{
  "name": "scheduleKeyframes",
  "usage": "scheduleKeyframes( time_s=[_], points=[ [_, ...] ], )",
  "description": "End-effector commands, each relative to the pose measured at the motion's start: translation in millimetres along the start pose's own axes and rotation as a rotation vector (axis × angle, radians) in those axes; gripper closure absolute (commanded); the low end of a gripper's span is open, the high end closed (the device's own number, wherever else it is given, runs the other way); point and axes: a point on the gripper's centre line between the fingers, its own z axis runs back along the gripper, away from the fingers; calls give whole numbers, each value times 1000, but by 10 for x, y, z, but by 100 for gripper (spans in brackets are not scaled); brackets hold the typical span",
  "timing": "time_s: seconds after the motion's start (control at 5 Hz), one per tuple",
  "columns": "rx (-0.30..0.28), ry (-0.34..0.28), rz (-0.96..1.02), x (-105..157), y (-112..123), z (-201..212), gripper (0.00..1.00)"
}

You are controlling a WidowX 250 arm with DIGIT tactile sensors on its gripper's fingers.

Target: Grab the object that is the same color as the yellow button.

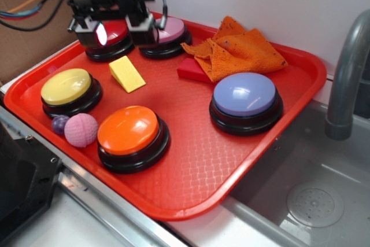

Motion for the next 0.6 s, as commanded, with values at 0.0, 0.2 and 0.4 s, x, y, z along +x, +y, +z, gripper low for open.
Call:
scheduleKeyframes(
  time_s=[0.0, 0.2, 0.4],
  points=[
    [18, -65, 89, 154, 141, -244, 0],
    [36, -66, 157, 170, 214, -331, 0],
    [41, -54, 206, 184, 255, -417, 0]
  ],
)
